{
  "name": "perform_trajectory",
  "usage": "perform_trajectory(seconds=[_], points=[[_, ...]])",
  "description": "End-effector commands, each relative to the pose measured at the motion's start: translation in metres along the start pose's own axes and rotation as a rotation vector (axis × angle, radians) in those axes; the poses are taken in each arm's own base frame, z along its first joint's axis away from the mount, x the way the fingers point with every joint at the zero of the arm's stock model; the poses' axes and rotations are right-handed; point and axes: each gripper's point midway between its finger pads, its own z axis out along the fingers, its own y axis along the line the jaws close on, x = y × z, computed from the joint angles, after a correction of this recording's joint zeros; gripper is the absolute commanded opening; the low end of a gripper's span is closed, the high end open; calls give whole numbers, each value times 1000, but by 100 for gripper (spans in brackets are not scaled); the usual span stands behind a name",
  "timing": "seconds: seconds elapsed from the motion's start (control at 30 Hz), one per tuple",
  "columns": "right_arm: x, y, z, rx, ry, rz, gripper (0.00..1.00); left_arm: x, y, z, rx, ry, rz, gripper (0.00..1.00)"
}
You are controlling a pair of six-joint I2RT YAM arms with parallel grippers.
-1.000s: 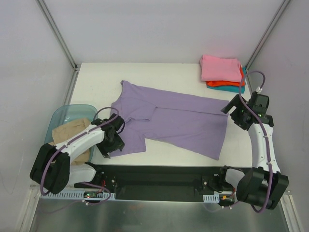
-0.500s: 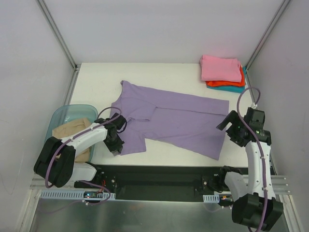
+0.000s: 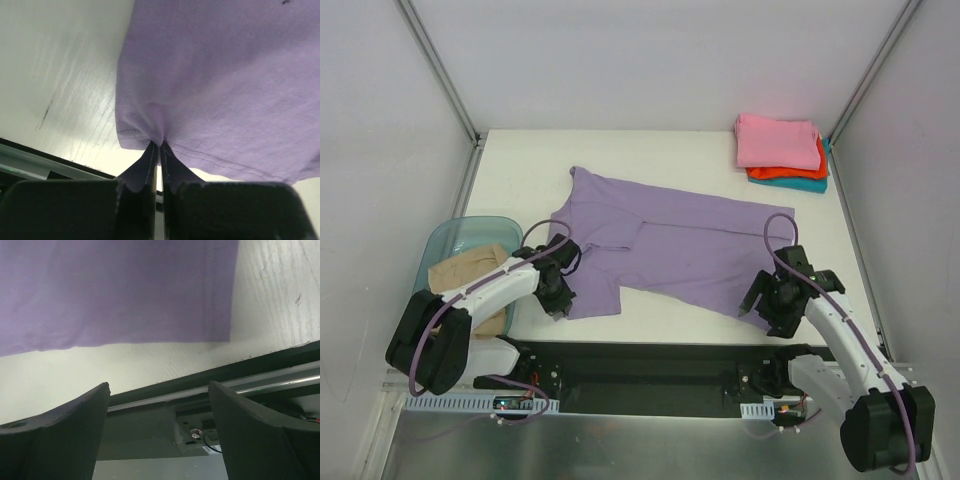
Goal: Fold and stack the t-shirts
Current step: Grap the side of the flattened tshirt closest away from the robot with both arms
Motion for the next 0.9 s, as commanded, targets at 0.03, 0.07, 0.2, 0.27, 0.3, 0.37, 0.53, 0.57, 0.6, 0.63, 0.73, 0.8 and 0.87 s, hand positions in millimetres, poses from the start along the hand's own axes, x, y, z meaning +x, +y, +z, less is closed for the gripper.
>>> perform_trajectory(seconds=[0.03,0.07,0.2,0.27,0.3,0.37,0.53,0.57,0.6,0.63,0.73,0.8,0.87], points=[[3,-9,13,71,11,94,81,-13,-2,-7,44,-87,34,0],[7,-13,19,91,28,105,81,-14,-4,-9,57,-94,35,0],[0,-21,28,135,-7,129,68,-19,-10,-16,82,-110,55,0],[-7,-19,29,134,-35,128,63,-22,-13,-18,87,-117,51,0],[-9,-18,30,136,-37,130,58,-23,-14,-20,91,-122,56,0],[-14,-18,32,137,-50,128,51,-25,-16,-21,91,-127,63,0],[-17,-20,42,161,-27,132,36,-28,-25,-28,120,-131,74,0],[-17,-20,42,164,-23,129,35,-29,-26,-29,122,-129,77,0],[-18,-20,43,167,-21,123,34,-31,-29,-32,131,-132,81,0],[-18,-21,44,173,-14,127,34,-31,-31,-33,139,-132,82,0],[-20,-24,44,181,-14,136,29,-33,-35,-38,155,-137,82,0],[-25,-23,42,178,-24,137,20,-37,-37,-41,166,-147,81,0],[-31,-23,39,176,-41,134,14,-39,-40,-45,175,-151,83,0]])
